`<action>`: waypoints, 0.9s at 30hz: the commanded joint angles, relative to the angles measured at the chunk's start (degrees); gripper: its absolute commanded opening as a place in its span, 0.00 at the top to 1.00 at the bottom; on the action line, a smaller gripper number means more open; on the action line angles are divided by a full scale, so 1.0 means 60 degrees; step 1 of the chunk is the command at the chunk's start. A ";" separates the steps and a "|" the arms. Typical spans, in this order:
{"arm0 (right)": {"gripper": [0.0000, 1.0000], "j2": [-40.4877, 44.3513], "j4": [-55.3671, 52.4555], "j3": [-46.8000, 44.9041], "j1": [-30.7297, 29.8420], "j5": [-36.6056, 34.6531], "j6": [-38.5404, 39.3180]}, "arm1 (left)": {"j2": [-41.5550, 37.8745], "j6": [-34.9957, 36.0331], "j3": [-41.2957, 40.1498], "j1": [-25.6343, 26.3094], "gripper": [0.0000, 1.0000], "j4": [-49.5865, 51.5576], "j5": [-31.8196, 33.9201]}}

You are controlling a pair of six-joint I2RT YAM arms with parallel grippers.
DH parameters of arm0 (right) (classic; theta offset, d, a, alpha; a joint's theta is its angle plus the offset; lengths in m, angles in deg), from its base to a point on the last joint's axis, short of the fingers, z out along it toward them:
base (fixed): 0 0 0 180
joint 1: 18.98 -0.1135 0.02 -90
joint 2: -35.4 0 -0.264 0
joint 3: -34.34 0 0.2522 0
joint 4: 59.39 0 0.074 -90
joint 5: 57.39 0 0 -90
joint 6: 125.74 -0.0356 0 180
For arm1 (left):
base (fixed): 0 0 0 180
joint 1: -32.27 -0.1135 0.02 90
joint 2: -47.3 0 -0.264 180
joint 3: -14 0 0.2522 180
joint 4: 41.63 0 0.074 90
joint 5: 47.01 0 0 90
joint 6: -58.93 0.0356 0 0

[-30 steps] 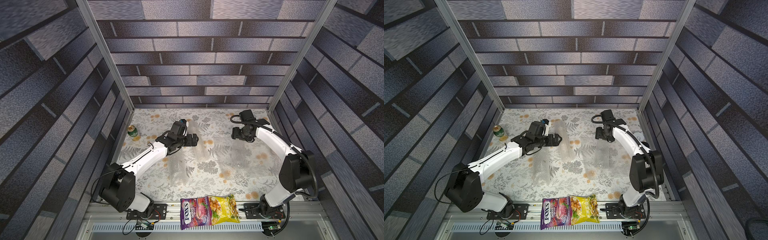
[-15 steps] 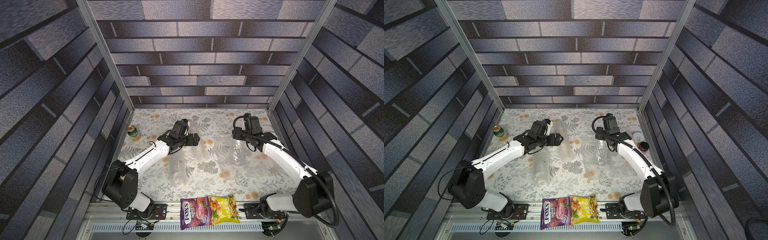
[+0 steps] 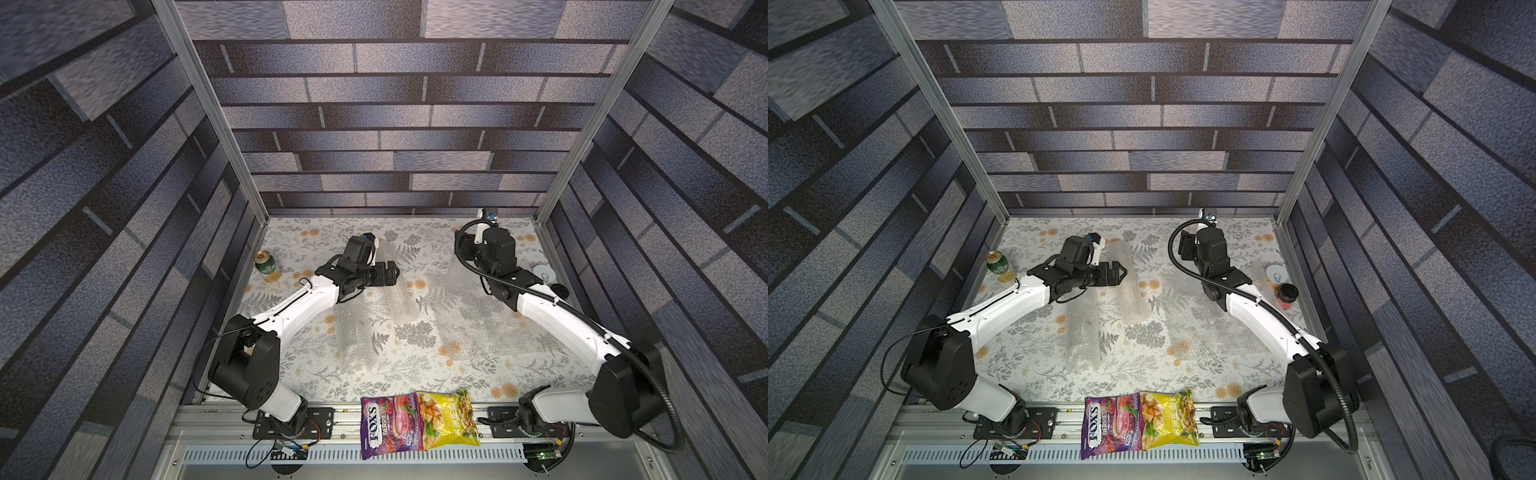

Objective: Unwrap the vase from the bubble wrap
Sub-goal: Place the vase at the center of the board.

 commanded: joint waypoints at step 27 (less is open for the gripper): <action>0.67 -0.5864 0.4851 0.4868 -0.0621 -0.0441 0.2348 | 0.0566 0.0390 0.1064 -0.0900 0.05 0.0233 -0.0510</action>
